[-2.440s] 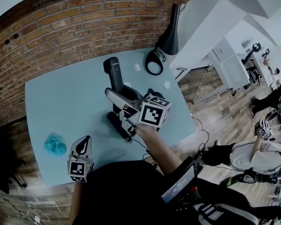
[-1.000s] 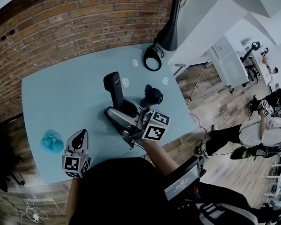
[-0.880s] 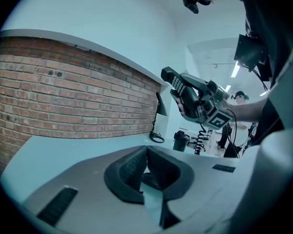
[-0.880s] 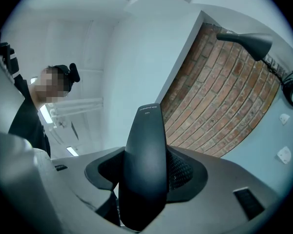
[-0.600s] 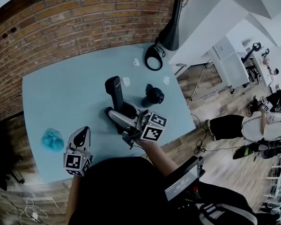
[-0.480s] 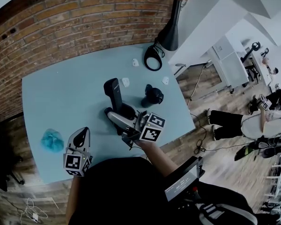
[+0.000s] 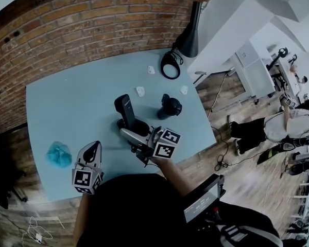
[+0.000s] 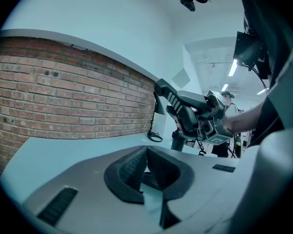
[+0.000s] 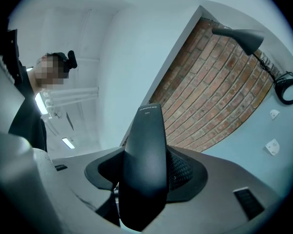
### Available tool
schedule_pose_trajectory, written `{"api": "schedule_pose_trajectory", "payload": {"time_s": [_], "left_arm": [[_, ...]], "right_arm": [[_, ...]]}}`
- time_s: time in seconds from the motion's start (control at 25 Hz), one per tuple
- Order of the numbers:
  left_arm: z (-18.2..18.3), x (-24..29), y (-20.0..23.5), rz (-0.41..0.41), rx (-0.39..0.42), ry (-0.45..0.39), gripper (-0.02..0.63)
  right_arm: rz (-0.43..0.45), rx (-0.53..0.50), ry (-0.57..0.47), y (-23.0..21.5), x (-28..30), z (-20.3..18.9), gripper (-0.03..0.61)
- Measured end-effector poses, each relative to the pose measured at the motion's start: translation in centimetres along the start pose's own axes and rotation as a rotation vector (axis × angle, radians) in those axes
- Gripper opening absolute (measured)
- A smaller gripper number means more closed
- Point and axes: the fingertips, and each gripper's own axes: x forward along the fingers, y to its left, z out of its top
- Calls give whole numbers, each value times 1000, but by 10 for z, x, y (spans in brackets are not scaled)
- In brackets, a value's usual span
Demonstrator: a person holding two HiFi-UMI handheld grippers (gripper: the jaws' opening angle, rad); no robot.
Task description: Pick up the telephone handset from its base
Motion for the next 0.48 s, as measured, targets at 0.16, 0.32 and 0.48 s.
{"api": "schedule_pose_trajectory", "payload": {"time_s": [0.16, 0.32, 0.48], "left_arm": [[-1, 1, 0, -2, 0, 4, 18], [-4, 1, 1, -5, 2, 10, 18], [-3, 1, 1, -5, 1, 10, 18]], "right_arm": [[-17, 10, 9, -6, -1, -6, 242], [-27, 41, 19, -14, -4, -12, 242], [-41, 83, 25, -22, -6, -20, 242]]}}
